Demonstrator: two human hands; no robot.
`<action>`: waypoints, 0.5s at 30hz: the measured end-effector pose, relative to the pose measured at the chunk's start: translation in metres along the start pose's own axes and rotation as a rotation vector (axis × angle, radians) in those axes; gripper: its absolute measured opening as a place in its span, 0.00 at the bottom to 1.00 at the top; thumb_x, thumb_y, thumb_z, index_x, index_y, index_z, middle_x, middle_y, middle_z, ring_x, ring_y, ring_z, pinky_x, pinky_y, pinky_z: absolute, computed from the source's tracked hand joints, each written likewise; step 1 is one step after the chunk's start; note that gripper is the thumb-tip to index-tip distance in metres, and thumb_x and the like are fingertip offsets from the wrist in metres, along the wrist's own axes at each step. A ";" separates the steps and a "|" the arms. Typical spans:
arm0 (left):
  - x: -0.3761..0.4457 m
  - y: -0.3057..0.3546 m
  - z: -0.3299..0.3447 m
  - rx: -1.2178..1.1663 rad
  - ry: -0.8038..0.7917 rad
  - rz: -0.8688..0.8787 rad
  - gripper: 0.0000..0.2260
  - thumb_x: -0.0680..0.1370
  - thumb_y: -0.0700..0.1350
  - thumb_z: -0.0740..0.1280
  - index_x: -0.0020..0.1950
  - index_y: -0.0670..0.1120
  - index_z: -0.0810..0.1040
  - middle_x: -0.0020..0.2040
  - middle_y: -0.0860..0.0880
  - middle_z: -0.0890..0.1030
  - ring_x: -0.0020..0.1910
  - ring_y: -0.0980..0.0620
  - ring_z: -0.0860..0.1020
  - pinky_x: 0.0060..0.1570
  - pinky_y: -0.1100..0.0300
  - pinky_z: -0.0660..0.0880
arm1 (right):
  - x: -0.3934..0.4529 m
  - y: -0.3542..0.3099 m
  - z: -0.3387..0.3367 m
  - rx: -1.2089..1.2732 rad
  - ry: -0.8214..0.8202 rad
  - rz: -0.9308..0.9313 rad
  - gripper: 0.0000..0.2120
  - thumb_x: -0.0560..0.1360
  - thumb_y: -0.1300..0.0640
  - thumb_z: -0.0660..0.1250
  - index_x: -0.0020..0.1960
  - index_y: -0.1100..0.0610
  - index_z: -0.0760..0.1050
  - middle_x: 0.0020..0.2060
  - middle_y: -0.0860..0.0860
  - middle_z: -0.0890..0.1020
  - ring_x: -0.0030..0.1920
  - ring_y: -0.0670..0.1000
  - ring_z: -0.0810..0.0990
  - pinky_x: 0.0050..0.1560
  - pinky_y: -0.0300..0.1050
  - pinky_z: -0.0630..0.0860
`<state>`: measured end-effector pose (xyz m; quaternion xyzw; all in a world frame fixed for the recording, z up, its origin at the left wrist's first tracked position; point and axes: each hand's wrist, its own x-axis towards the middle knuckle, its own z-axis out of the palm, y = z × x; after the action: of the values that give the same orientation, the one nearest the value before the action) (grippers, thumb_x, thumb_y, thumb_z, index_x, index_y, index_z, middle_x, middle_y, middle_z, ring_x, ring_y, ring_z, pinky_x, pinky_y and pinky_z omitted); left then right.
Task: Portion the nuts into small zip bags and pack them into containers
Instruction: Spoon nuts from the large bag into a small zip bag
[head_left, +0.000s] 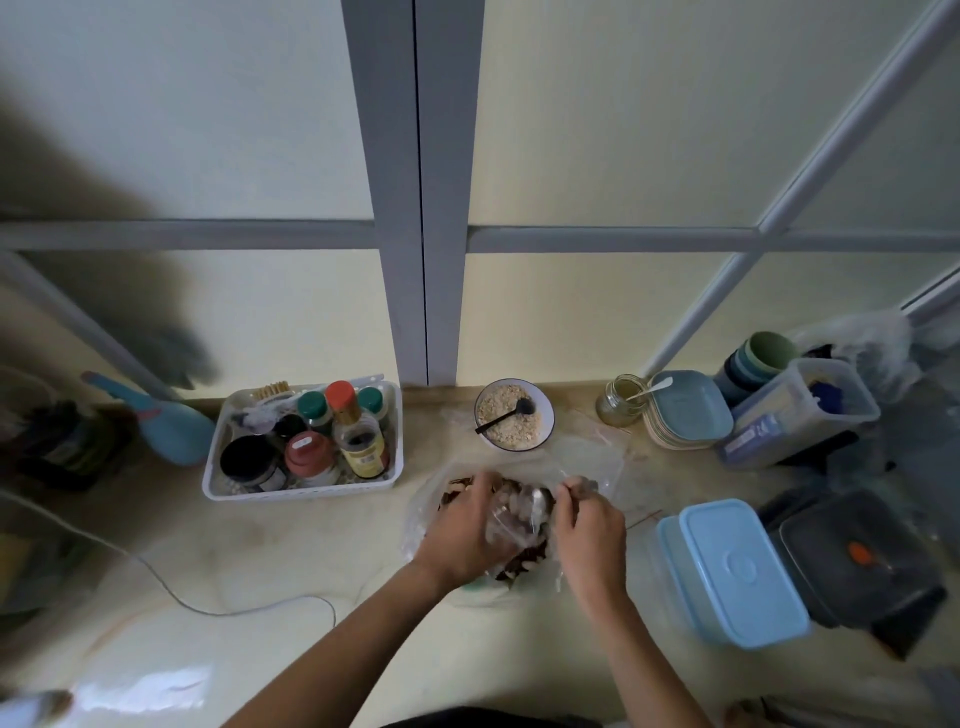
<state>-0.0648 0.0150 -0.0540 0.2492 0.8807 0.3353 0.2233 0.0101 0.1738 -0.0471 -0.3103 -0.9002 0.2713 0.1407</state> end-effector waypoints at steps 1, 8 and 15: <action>0.001 0.000 0.002 0.174 -0.079 0.003 0.35 0.70 0.56 0.74 0.71 0.48 0.62 0.58 0.47 0.81 0.55 0.45 0.79 0.54 0.53 0.76 | -0.001 -0.001 0.003 0.009 -0.011 -0.002 0.11 0.83 0.55 0.62 0.47 0.58 0.80 0.35 0.54 0.82 0.37 0.56 0.81 0.38 0.45 0.70; -0.012 -0.006 0.015 0.599 -0.135 -0.397 0.25 0.79 0.46 0.66 0.73 0.41 0.63 0.68 0.43 0.74 0.67 0.43 0.74 0.64 0.49 0.71 | -0.010 0.003 0.012 -0.059 -0.047 -0.066 0.13 0.84 0.54 0.57 0.53 0.56 0.80 0.39 0.53 0.81 0.37 0.55 0.81 0.36 0.47 0.76; -0.017 -0.018 0.025 0.421 -0.029 -0.399 0.29 0.77 0.49 0.68 0.74 0.43 0.62 0.70 0.44 0.73 0.69 0.45 0.73 0.65 0.55 0.71 | -0.019 -0.005 0.020 -0.156 -0.118 -0.166 0.12 0.83 0.58 0.60 0.50 0.58 0.81 0.38 0.54 0.83 0.34 0.54 0.80 0.34 0.41 0.72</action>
<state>-0.0428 0.0056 -0.0794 0.1168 0.9593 0.0912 0.2405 0.0136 0.1506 -0.0617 -0.2282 -0.9479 0.2054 0.0851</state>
